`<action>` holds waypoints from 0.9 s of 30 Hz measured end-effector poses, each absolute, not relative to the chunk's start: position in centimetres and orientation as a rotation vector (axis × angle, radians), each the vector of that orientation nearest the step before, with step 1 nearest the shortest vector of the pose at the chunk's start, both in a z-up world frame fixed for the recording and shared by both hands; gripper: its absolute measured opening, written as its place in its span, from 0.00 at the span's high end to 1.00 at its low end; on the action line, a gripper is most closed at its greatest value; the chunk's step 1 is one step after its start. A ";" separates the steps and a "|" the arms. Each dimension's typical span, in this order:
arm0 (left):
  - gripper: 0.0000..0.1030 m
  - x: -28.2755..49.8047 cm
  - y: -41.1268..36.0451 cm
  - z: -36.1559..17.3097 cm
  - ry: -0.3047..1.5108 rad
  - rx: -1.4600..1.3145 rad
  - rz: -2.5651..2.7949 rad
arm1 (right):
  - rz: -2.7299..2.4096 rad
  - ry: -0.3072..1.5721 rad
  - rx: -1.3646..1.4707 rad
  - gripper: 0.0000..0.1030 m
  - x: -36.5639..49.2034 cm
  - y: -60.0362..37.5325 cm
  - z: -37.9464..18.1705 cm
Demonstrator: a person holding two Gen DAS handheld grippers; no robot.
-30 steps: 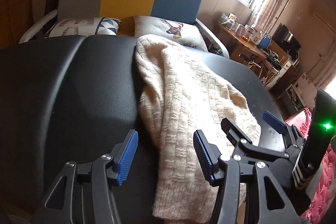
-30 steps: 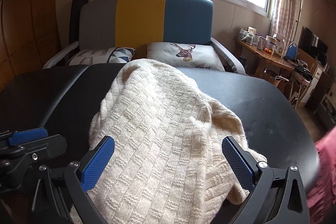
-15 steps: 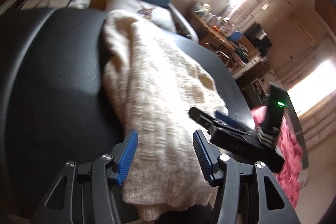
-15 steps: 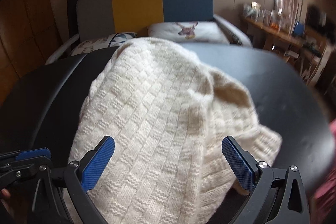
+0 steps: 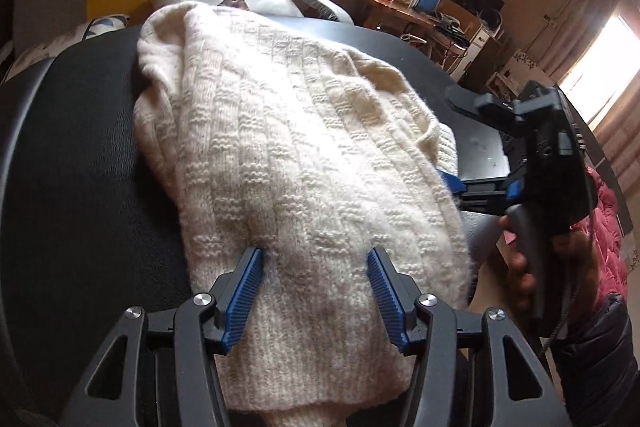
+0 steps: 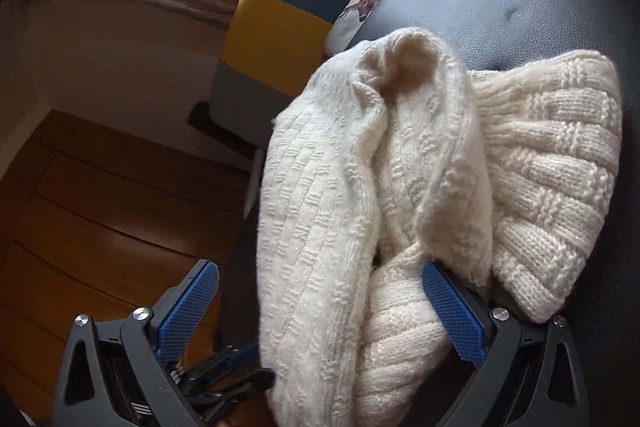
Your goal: Fold clothes
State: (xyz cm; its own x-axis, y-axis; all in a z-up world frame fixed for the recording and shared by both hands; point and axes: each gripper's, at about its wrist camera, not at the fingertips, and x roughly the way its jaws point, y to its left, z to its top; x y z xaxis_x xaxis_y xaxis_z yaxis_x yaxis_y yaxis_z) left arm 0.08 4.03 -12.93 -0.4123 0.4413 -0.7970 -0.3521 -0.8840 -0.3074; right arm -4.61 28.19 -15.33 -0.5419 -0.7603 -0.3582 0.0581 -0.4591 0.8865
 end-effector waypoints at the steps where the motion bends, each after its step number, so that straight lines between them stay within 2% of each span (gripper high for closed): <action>1: 0.45 0.1 4.0 -13.1 -0.123 -1.340 2.299 | -2.032 -1.173 1.081 0.00 -4.7 28.0 -15.2; 4: 0.43 0.3 4.6 -13.4 -0.091 -1.332 2.306 | -2.013 -1.189 1.144 0.00 -5.2 27.9 -14.5; 10: 0.27 0.4 4.8 -13.8 -0.031 -1.344 2.297 | -2.127 -1.299 1.009 0.00 -5.3 30.6 -10.4; 13: 0.26 0.1 5.0 -13.8 -0.010 -1.365 2.289 | -2.229 -1.380 1.090 0.00 -4.7 32.8 -10.2; 16: 0.24 0.2 5.1 -13.8 0.012 -1.363 2.294 | -2.320 -1.321 1.175 0.00 -4.0 33.2 -10.3; 19: 0.22 0.3 5.2 -13.9 0.034 -1.360 2.299 | -2.243 -1.374 1.132 0.00 -3.7 32.6 -10.6; 21: 0.24 0.5 5.2 -13.6 0.042 -1.351 2.300 | -2.178 -1.412 1.059 0.00 -4.2 31.9 -10.9; 23: 0.37 0.6 4.5 -12.9 -0.011 -1.322 2.291 | -2.131 -1.430 1.057 0.00 -4.8 31.4 -12.0; 25: 0.44 0.5 3.0 -11.6 -0.131 -1.272 2.259 | -2.139 -1.387 1.088 0.00 -5.2 30.2 -12.8; 27: 0.44 -0.1 1.2 -10.2 -0.244 -1.241 2.245 | -2.157 -1.325 1.123 0.00 -5.5 29.3 -13.6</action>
State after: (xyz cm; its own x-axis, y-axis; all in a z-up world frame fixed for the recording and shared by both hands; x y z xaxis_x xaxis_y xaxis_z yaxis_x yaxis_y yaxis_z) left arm -0.13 1.23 -10.21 -0.4170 0.5500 -0.7235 -0.3821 -0.8284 -0.4096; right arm -5.52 29.26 -13.61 -0.6138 -0.6580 -0.4362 -0.0919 -0.4892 0.8673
